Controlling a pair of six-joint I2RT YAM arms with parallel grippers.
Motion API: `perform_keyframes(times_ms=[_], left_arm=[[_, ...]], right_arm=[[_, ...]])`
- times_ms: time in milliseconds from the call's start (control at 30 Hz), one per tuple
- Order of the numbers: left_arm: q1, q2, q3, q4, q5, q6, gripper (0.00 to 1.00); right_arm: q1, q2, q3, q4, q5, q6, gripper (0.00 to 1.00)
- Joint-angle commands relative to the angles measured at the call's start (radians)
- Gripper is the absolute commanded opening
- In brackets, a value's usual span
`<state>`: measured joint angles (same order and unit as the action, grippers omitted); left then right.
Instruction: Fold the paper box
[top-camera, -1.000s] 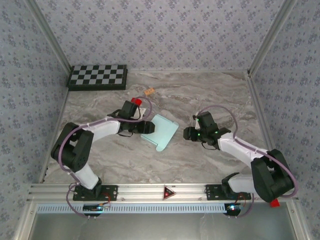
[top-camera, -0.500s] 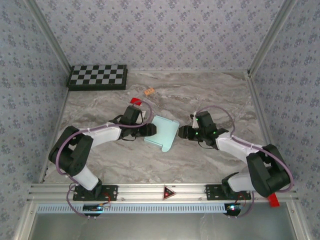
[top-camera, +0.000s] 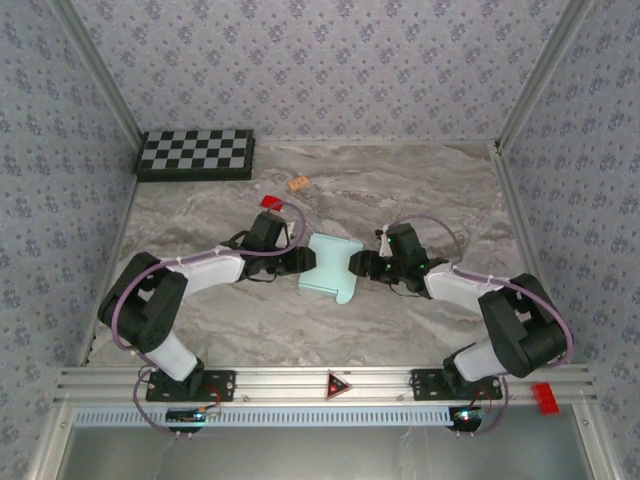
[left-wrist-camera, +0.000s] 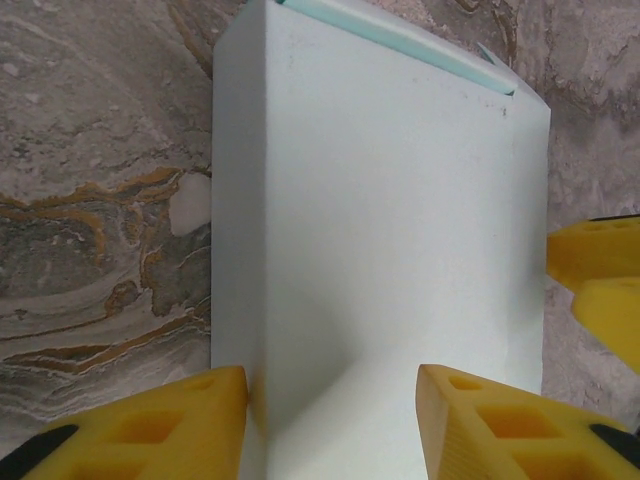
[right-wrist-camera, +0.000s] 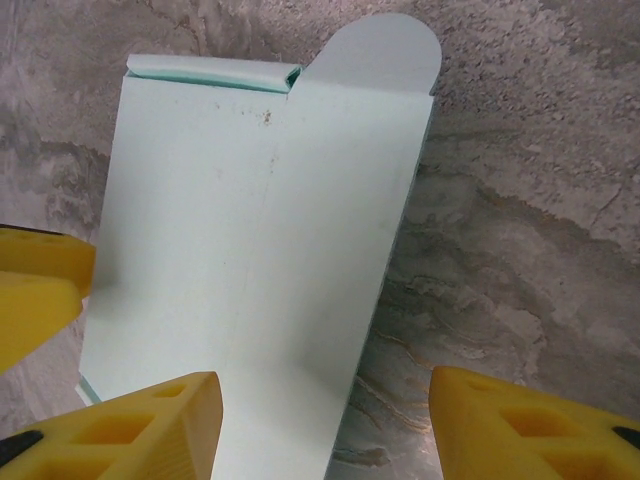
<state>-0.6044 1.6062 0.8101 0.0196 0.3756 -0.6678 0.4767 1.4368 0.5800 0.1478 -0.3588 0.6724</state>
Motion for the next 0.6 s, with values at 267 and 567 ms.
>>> perform_keyframes(times_ms=[267,567], left_arm=[[-0.003,0.004,0.039,-0.015,-0.056,0.012,0.48],[-0.002,0.030,0.042,-0.014,-0.052,0.017,0.40]], right_arm=[[0.006,0.102,-0.016,0.184,-0.112,0.106,0.58],[0.013,0.149,-0.023,0.259,-0.150,0.126,0.55]])
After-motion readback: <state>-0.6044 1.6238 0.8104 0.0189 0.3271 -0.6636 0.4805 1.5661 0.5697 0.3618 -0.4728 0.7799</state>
